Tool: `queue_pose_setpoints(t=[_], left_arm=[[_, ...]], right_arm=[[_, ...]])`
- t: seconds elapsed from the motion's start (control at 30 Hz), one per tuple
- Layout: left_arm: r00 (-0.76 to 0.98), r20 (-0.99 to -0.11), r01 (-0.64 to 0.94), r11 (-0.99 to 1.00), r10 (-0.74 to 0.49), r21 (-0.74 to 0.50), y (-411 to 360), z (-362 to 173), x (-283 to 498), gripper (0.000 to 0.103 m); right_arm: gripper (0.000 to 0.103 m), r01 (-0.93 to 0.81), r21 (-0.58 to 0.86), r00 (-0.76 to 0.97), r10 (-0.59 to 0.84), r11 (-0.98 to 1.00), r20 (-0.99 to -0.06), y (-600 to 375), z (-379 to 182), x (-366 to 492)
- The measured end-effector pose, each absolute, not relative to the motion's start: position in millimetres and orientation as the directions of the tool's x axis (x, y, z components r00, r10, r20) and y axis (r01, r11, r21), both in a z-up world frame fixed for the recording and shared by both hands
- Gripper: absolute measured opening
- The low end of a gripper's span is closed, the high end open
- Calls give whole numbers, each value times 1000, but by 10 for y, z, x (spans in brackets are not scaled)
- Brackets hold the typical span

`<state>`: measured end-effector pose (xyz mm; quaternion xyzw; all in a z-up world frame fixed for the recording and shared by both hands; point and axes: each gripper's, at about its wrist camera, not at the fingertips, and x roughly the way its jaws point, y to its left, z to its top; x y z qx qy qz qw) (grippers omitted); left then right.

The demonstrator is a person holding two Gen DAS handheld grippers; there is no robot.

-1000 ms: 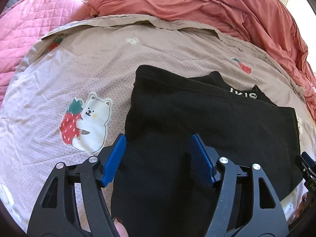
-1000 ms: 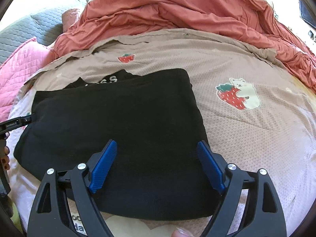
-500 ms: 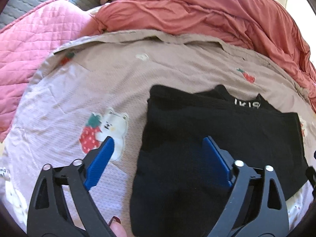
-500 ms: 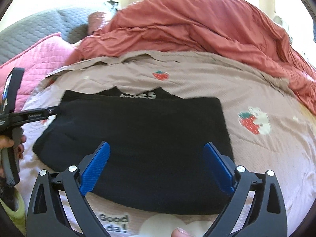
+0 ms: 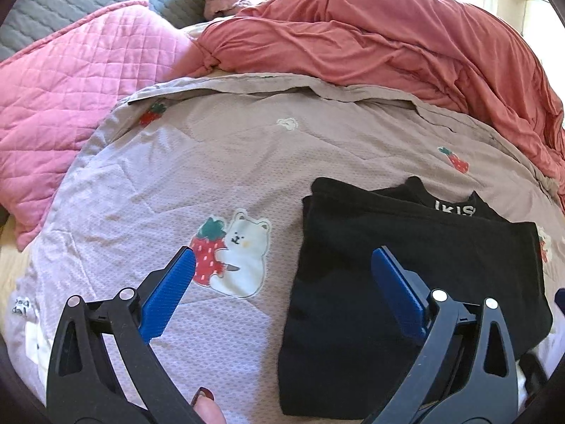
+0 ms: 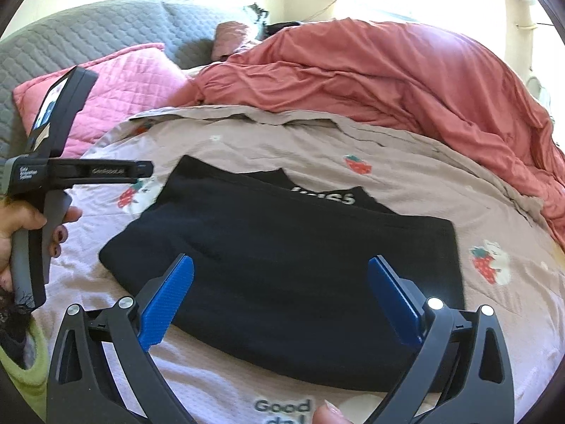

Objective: Fold small clothes

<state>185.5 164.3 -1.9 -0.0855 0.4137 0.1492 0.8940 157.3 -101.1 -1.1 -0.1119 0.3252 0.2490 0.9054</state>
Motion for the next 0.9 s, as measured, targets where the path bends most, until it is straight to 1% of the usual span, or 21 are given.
queue_pose_setpoints(t=[0.43, 0.53, 0.9], left_arm=[[587, -797, -443, 880, 142, -169, 2179, -203, 1773, 93], [591, -799, -454, 865, 112, -214, 2261, -235, 1753, 93], [598, -800, -462, 837, 50, -293, 2340, -344, 1775, 93]], right_arm=[[98, -652, -132, 603, 405, 747, -687, -326, -275, 1391], [98, -682, -129, 574, 417, 720, -705, -202, -355, 1364], [98, -755, -190, 531, 415, 628, -739, 208, -594, 1281]])
